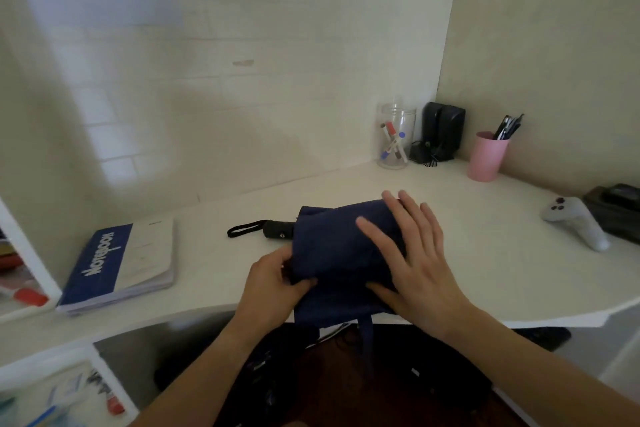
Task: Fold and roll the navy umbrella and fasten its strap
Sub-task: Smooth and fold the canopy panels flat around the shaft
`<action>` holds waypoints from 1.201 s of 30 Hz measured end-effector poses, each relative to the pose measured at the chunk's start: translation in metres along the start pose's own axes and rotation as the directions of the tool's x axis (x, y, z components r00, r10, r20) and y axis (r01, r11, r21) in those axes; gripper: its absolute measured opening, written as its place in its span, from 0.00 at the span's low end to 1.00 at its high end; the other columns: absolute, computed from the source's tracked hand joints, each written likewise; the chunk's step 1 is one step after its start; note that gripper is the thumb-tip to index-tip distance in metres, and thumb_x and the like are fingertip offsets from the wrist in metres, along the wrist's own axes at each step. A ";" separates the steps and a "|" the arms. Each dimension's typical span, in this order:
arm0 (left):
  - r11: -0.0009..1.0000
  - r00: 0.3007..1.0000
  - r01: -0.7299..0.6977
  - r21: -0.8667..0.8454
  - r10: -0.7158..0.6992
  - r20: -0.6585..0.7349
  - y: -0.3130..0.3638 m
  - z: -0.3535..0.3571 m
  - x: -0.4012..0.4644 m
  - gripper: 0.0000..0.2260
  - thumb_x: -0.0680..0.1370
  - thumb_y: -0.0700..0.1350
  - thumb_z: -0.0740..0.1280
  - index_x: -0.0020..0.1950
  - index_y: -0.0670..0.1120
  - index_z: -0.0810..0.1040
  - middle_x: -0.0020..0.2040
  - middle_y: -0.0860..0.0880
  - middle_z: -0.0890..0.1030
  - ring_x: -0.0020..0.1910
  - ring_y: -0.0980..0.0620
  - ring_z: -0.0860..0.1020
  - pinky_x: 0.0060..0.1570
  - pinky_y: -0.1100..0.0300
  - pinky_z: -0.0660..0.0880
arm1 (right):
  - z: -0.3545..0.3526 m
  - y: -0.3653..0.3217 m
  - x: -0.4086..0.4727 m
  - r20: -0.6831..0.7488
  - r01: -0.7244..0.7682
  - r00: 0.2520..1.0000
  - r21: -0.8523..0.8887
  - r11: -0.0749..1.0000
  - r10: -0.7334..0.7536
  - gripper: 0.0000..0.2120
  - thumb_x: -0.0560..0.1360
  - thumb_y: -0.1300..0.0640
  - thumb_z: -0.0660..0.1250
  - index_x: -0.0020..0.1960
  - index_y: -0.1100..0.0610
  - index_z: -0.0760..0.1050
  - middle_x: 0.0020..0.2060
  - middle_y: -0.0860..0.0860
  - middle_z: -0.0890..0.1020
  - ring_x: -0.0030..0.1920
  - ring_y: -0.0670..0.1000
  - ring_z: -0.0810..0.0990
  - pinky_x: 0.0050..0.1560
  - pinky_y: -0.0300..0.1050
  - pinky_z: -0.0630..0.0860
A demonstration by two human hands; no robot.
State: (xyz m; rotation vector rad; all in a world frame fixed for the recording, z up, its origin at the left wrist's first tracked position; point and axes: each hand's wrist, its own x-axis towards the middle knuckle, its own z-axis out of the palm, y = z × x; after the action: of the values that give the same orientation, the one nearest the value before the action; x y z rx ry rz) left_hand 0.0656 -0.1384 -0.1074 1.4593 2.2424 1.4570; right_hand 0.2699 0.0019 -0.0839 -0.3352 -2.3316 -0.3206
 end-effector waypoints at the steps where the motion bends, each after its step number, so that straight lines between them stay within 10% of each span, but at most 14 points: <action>1: 0.998 0.998 -0.056 0.023 0.056 0.003 -0.002 0.000 0.000 0.12 0.71 0.38 0.78 0.50 0.51 0.83 0.44 0.58 0.85 0.43 0.63 0.81 0.40 0.73 0.73 | -0.003 0.001 0.003 0.028 -0.019 0.999 -0.023 1.000 0.020 0.45 0.68 0.49 0.76 0.79 0.55 0.61 0.79 0.65 0.57 0.80 0.67 0.53 0.76 0.71 0.54; 6: 0.984 0.985 -0.166 0.068 0.163 0.056 -0.010 -0.002 -0.002 0.08 0.70 0.34 0.77 0.42 0.45 0.84 0.43 0.58 0.81 0.44 0.62 0.79 0.40 0.69 0.71 | -0.001 0.004 -0.004 0.020 0.037 0.999 -0.046 0.998 -0.036 0.42 0.69 0.51 0.76 0.78 0.60 0.64 0.58 0.56 0.78 0.61 0.59 0.75 0.76 0.64 0.59; 11: 0.973 0.975 -0.201 0.112 0.188 0.120 -0.017 -0.006 0.000 0.09 0.70 0.37 0.76 0.43 0.51 0.83 0.46 0.60 0.79 0.48 0.58 0.79 0.48 0.65 0.73 | -0.002 0.009 -0.015 0.049 0.057 0.997 0.105 0.993 -0.063 0.17 0.72 0.57 0.73 0.60 0.55 0.79 0.60 0.56 0.75 0.58 0.57 0.75 0.57 0.49 0.75; 17: 0.951 0.967 -0.246 0.189 0.228 0.112 -0.012 -0.013 -0.006 0.06 0.72 0.40 0.73 0.45 0.49 0.79 0.48 0.56 0.80 0.48 0.54 0.79 0.50 0.58 0.76 | 0.003 0.013 -0.012 0.178 0.223 0.953 0.132 0.966 -0.244 0.17 0.70 0.62 0.69 0.57 0.51 0.80 0.52 0.44 0.82 0.50 0.51 0.78 0.49 0.47 0.73; 23: 0.999 0.967 -0.046 0.009 0.042 0.252 -0.001 -0.033 -0.022 0.10 0.70 0.49 0.65 0.32 0.53 0.83 0.61 0.58 0.81 0.63 0.63 0.77 0.64 0.61 0.71 | 0.009 0.020 -0.017 0.179 0.250 0.942 0.186 0.950 -0.283 0.10 0.75 0.59 0.70 0.53 0.48 0.84 0.53 0.46 0.83 0.53 0.51 0.79 0.49 0.46 0.74; 27: 0.971 0.976 0.220 -0.099 -0.218 0.028 0.024 -0.020 -0.012 0.25 0.77 0.59 0.70 0.26 0.45 0.82 0.43 0.55 0.86 0.46 0.65 0.81 0.56 0.61 0.73 | 0.010 0.020 -0.019 0.167 0.212 0.954 0.202 0.956 -0.247 0.12 0.75 0.60 0.69 0.55 0.49 0.84 0.48 0.49 0.81 0.48 0.52 0.79 0.46 0.47 0.74; 31: 0.930 0.996 -0.004 0.369 -0.030 0.086 0.018 -0.012 -0.010 0.23 0.70 0.58 0.77 0.22 0.51 0.73 0.52 0.58 0.80 0.47 0.61 0.79 0.48 0.61 0.74 | 0.003 0.024 -0.020 0.202 0.154 0.955 0.288 0.945 -0.217 0.10 0.75 0.61 0.70 0.54 0.51 0.83 0.49 0.45 0.83 0.50 0.49 0.80 0.49 0.45 0.77; 36: 0.877 0.958 -0.286 0.385 0.267 0.103 0.014 -0.021 -0.019 0.17 0.69 0.56 0.79 0.47 0.54 0.74 0.59 0.54 0.70 0.52 0.57 0.74 0.53 0.62 0.76 | -0.003 0.033 -0.035 0.191 0.033 0.974 0.419 0.907 -0.124 0.06 0.76 0.61 0.72 0.51 0.52 0.84 0.53 0.46 0.83 0.55 0.47 0.80 0.52 0.44 0.78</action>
State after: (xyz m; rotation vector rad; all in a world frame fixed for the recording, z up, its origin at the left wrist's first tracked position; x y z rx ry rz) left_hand 0.0738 -0.1649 -0.0930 1.9812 2.4867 1.0409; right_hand 0.3071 0.0265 -0.1022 -0.0664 -2.5521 0.1866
